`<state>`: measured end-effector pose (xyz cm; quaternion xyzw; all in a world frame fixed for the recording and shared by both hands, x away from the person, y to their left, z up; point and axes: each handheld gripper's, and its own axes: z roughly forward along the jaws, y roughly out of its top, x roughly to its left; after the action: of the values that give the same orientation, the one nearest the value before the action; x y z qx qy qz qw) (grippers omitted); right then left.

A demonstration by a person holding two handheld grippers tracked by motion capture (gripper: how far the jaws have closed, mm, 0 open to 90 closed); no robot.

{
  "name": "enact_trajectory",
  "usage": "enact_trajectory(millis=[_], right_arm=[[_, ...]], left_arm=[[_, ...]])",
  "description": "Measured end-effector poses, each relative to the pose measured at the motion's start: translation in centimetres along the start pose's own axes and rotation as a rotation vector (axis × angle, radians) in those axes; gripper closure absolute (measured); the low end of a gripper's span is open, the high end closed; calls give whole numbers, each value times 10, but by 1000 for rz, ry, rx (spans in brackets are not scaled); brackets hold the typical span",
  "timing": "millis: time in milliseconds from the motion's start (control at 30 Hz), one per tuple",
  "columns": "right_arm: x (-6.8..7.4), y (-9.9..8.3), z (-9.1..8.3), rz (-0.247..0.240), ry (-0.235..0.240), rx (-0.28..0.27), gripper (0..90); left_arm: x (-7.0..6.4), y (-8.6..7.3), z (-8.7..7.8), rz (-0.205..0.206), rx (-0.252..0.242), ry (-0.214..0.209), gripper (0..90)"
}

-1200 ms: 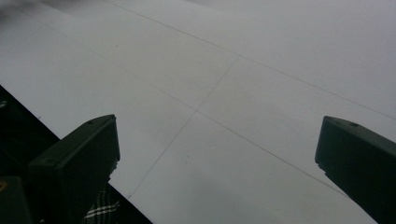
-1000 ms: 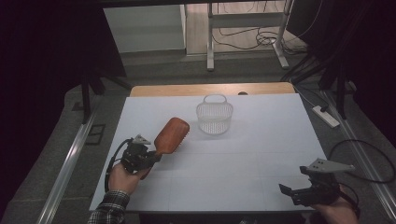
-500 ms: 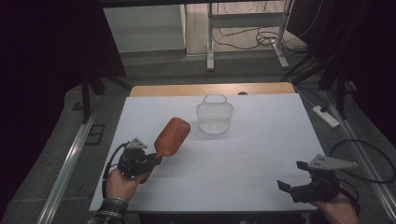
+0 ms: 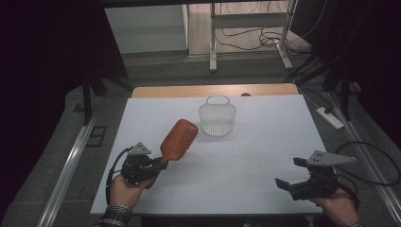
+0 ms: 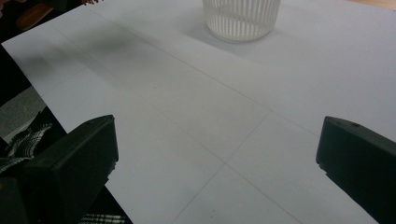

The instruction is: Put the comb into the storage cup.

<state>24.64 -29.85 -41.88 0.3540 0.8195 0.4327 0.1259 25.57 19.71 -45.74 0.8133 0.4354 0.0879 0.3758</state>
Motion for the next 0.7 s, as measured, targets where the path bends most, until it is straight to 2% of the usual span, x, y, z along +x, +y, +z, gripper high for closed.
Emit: enact_trajectory(millis=[400, 500, 700], right_arm=[[2, 12, 15, -3, 45, -7, 0], [5, 18, 22, 10, 75, -23, 0], [8, 25, 31, 2, 78, -15, 0]], left_arm=[[-12, 8, 3, 33, -30, -39, 724], [-14, 11, 4, 40, -41, -54, 724], [-17, 14, 7, 53, -42, -63, 724]])
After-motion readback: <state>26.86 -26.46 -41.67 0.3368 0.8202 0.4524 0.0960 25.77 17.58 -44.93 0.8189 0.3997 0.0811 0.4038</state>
